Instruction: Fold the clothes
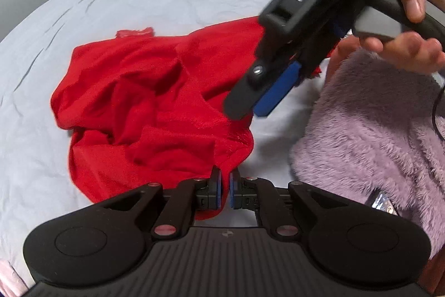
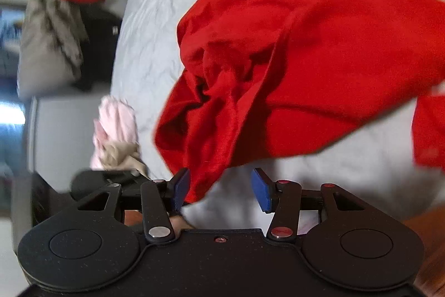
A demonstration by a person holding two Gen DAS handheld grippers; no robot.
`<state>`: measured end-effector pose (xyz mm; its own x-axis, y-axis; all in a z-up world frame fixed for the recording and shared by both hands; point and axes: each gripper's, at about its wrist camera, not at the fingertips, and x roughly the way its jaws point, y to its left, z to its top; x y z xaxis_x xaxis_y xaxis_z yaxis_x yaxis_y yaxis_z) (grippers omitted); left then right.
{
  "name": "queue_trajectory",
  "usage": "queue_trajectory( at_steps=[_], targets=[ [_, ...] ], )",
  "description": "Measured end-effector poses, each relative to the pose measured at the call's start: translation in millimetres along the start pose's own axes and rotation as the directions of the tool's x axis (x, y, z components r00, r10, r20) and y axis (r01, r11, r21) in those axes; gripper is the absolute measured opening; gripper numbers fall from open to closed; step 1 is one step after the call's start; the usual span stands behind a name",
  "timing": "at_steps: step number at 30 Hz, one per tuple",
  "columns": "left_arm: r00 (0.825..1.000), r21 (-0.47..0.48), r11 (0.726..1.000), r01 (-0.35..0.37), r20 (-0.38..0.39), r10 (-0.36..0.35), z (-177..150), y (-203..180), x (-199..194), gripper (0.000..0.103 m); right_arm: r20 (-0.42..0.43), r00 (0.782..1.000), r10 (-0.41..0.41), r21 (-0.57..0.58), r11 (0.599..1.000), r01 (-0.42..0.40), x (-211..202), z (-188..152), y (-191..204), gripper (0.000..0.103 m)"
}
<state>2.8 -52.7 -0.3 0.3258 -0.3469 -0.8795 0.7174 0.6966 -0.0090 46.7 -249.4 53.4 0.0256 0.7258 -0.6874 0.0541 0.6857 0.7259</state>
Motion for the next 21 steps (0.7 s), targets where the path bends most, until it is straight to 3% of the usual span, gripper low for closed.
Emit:
queue_trajectory(
  at_steps=[5, 8, 10, 18, 21],
  targets=[
    [1.000, -0.008, 1.000, 0.006, 0.019, -0.006, 5, -7, 0, 0.004, 0.039, 0.999, 0.014, 0.064, 0.998, -0.016, 1, -9, -7, 0.044],
    [1.000, 0.001, 1.000, 0.007, 0.027, -0.007, 7, -11, -2, 0.004, 0.042, 0.999, 0.027, 0.072, 0.997, -0.030, 2, -14, -8, 0.030],
    [1.000, 0.009, 1.000, 0.008, 0.025, -0.008, 7, -13, -3, 0.004, 0.052, 0.998, 0.026, 0.058, 0.998, -0.029, 1, -15, -6, 0.012],
    [0.995, -0.040, 0.996, 0.079, 0.070, -0.076, 15, 5, -20, 0.016, 0.073, 0.995, -0.071, -0.072, 0.994, 0.076, -20, -22, 3, 0.004],
    [0.994, -0.013, 0.998, 0.060, 0.087, -0.058, 25, 10, -27, 0.016, 0.081, 0.986, -0.142, -0.122, 0.981, 0.152, -44, -29, 2, 0.004]
  ],
)
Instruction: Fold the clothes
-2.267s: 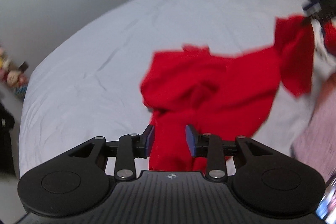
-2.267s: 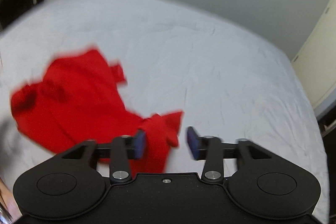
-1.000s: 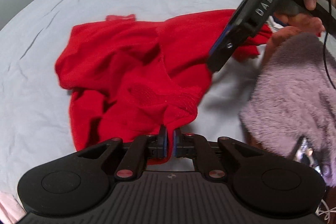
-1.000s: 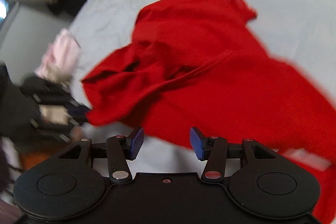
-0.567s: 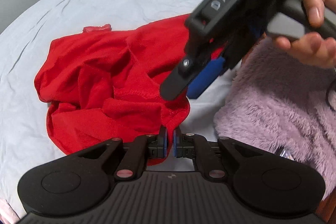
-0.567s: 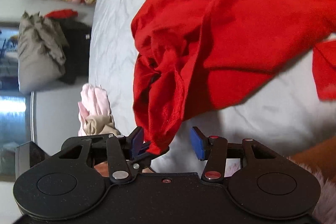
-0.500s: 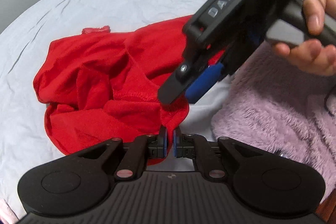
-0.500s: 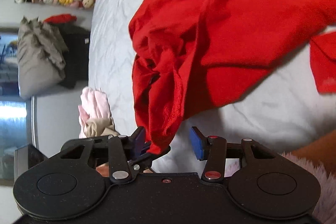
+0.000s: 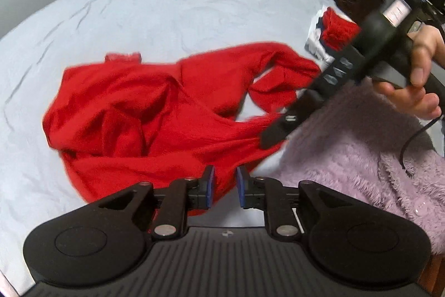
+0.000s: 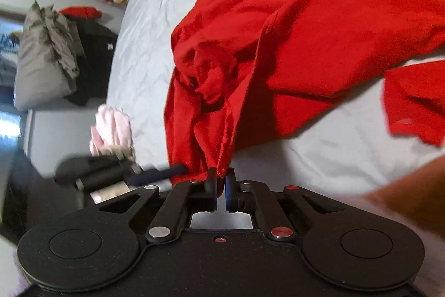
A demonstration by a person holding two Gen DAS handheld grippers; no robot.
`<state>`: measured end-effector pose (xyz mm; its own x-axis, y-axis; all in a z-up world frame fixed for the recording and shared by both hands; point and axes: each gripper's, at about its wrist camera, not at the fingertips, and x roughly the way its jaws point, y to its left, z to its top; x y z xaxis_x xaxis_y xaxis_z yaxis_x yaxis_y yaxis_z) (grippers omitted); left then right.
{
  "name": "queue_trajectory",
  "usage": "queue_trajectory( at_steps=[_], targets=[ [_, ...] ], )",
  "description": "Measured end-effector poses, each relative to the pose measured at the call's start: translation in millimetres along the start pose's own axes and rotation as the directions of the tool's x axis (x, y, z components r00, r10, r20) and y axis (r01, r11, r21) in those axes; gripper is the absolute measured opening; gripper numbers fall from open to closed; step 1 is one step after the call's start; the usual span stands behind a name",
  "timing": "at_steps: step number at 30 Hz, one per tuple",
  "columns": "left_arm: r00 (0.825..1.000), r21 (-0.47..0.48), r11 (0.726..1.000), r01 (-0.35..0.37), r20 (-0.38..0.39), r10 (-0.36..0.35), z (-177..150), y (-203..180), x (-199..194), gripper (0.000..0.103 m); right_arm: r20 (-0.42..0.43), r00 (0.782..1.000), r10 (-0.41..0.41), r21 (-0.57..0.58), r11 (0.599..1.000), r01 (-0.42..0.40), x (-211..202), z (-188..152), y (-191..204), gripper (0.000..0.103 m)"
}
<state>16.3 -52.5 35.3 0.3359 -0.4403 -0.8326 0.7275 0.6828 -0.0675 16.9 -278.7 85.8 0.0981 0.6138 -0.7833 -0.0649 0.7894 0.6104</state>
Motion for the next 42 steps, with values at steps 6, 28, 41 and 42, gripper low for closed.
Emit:
queue_trajectory(
  at_steps=[6, 28, 41, 42],
  targets=[
    [0.994, 0.088, 0.990, -0.107, 0.036, 0.104, 40, 14, 5, 0.016, -0.003, 0.997, -0.083, -0.014, 0.996, 0.083, -44, -16, -18, 0.004],
    [0.990, 0.398, 0.913, -0.087, -0.068, 0.124, 106, 17, 162, 0.025, -0.057, 0.998, -0.022, 0.019, 1.000, 0.023, -52, -20, -40, 0.004],
    [0.977, 0.211, 0.955, -0.211, 0.071, 0.200, 125, 36, 127, 0.000, 0.000, 0.998, -0.069, -0.031, 0.997, 0.069, -48, -19, -36, 0.004],
    [0.972, 0.192, 0.954, -0.229, 0.086, 0.216, 129, 38, 116, 0.000, 0.021, 0.996, -0.091, -0.058, 0.994, 0.092, -50, -18, -31, 0.004]
  ],
)
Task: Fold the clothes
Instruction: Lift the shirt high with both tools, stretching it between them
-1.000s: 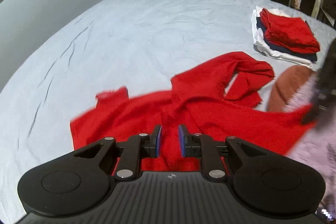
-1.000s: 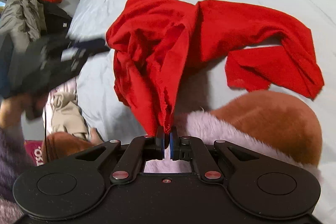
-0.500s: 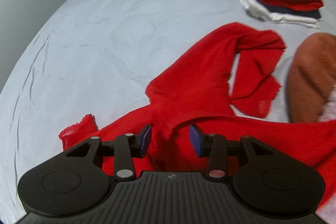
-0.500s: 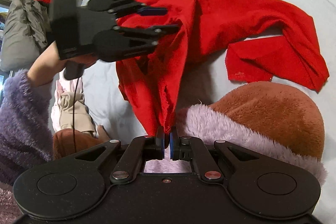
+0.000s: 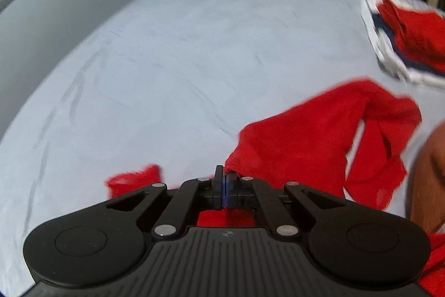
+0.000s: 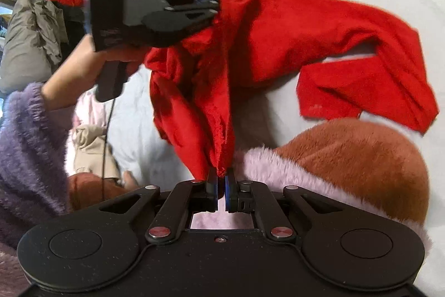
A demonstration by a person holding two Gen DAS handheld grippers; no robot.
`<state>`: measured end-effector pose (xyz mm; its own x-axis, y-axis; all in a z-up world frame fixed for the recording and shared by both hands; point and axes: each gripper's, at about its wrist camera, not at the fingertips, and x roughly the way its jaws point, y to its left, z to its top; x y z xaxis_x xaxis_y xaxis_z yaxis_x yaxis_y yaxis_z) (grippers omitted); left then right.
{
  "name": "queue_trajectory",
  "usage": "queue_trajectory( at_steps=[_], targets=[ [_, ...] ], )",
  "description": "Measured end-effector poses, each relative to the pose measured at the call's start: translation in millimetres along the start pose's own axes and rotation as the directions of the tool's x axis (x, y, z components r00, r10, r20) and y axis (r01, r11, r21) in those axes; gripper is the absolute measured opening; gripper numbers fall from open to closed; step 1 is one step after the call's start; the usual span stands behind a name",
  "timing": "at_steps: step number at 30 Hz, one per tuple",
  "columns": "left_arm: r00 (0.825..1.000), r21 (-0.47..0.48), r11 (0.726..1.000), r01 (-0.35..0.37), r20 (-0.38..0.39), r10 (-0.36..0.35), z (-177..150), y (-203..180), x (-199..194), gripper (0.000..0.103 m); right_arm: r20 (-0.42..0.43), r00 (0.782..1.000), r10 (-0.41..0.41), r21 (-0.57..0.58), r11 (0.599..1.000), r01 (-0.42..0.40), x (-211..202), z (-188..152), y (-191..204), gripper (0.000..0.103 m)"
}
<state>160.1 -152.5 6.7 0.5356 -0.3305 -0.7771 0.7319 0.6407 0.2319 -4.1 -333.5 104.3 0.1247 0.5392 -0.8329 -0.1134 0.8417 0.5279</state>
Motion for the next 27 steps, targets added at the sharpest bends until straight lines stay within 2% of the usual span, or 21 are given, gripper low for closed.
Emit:
queue_trajectory(
  at_steps=[5, 8, 11, 13, 17, 21, 23, 25, 26, 27],
  targets=[
    [0.994, -0.060, 0.994, -0.094, 0.050, 0.097, 14, 25, -51, 0.000, 0.082, 0.995, -0.058, -0.103, 0.993, 0.066, -13, 10, 25, 0.004],
    [0.981, -0.098, 0.981, -0.166, 0.080, 0.174, 20, 42, -88, 0.000, 0.150, 0.984, -0.091, -0.164, 0.980, 0.116, -26, 20, 41, 0.004],
    [0.963, -0.154, 0.961, -0.230, 0.109, 0.248, 23, 60, -128, 0.000, 0.221, 0.969, -0.112, -0.207, 0.965, 0.159, -43, 28, 56, 0.003],
    [0.942, -0.192, 0.941, -0.279, 0.139, 0.307, 24, 73, -165, 0.000, 0.279, 0.952, -0.124, -0.234, 0.953, 0.193, -58, 34, 69, 0.003],
    [0.903, -0.245, 0.907, -0.342, 0.183, 0.390, 31, 88, -224, 0.000, 0.434, 0.888, -0.156, -0.312, 0.898, 0.310, -98, 49, 108, 0.003],
    [0.823, -0.287, 0.850, -0.442, 0.246, 0.511, 42, 96, -303, 0.000, 0.585, 0.798, -0.142, -0.372, 0.828, 0.420, -141, 57, 156, 0.003],
    [0.796, -0.302, 0.831, -0.467, 0.266, 0.544, 46, 96, -328, 0.000, 0.631, 0.765, -0.131, -0.380, 0.807, 0.452, -156, 61, 171, 0.003],
    [0.747, -0.324, 0.800, -0.505, 0.299, 0.593, 53, 94, -368, 0.000, 0.700, 0.705, -0.115, -0.375, 0.781, 0.499, -181, 66, 194, 0.003],
    [0.735, -0.327, 0.792, -0.515, 0.307, 0.605, 55, 92, -377, 0.000, 0.727, 0.678, -0.108, -0.368, 0.773, 0.517, -192, 67, 203, 0.003],
    [0.713, -0.334, 0.777, -0.533, 0.317, 0.625, 59, 89, -392, 0.000, 0.751, 0.653, -0.099, -0.362, 0.765, 0.532, -202, 67, 212, 0.003]
  ],
)
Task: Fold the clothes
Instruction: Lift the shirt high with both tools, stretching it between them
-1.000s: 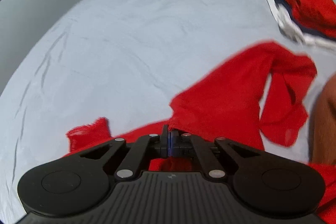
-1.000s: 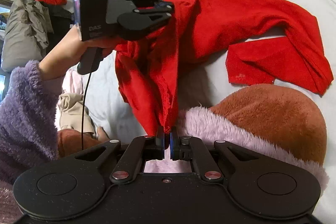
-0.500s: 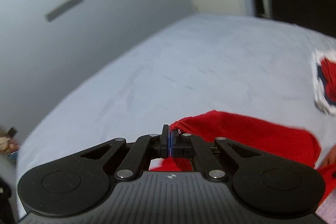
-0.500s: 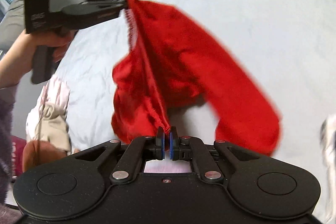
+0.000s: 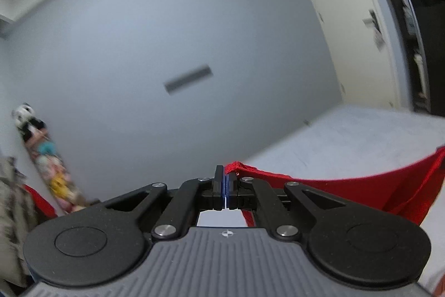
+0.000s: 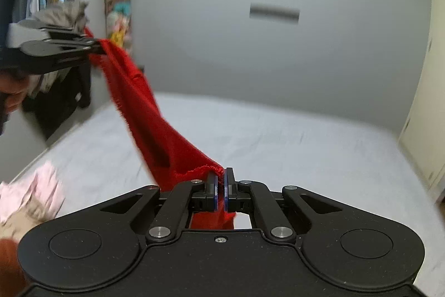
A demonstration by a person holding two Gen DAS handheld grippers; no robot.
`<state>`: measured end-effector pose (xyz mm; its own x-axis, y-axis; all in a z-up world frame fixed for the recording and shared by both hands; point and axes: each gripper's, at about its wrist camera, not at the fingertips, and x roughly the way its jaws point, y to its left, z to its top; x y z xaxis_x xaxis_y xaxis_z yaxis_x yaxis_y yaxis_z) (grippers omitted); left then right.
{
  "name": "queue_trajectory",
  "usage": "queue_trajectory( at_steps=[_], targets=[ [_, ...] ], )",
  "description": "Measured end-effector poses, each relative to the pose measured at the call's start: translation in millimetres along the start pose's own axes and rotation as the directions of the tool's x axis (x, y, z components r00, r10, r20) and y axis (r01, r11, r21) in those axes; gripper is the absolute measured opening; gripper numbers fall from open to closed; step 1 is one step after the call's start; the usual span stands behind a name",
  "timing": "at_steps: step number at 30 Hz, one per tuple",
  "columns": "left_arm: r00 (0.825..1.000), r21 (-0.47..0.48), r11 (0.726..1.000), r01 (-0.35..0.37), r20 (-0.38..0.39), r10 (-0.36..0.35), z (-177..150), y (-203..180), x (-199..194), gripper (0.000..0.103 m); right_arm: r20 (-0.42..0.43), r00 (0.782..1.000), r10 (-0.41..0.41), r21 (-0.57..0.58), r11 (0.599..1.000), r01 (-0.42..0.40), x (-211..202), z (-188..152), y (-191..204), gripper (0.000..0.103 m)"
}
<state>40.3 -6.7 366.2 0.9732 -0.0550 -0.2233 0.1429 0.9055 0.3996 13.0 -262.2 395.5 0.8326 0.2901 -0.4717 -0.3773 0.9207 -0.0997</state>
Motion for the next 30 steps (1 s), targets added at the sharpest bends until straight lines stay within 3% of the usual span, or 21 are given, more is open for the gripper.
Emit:
queue_trajectory(
  at_steps=[7, 12, 16, 23, 30],
  targets=[
    [0.989, -0.024, 0.993, -0.113, 0.096, 0.115, 41, 9, -63, 0.000, 0.202, 0.977, -0.063, -0.028, 0.997, 0.070, -60, 54, 8, 0.003],
    [0.982, -0.065, 0.989, -0.133, 0.123, 0.140, 56, 4, -90, 0.000, 0.295, 0.952, -0.077, -0.032, 0.995, 0.090, -93, 70, 16, 0.002],
    [0.987, -0.078, 0.989, -0.124, 0.096, 0.131, 56, 1, -96, 0.000, 0.329, 0.941, -0.083, -0.021, 0.995, 0.095, -104, 71, 17, 0.002],
    [0.999, -0.117, 0.992, -0.045, -0.034, 0.041, 8, -6, -57, 0.000, 0.238, 0.967, -0.092, 0.022, 0.996, 0.089, -61, 54, 12, 0.003],
    [0.986, -0.097, 0.995, -0.038, -0.167, 0.022, -48, -18, 10, 0.000, 0.083, 0.992, -0.090, 0.084, 0.993, 0.083, 28, 25, 9, 0.003]
  ],
)
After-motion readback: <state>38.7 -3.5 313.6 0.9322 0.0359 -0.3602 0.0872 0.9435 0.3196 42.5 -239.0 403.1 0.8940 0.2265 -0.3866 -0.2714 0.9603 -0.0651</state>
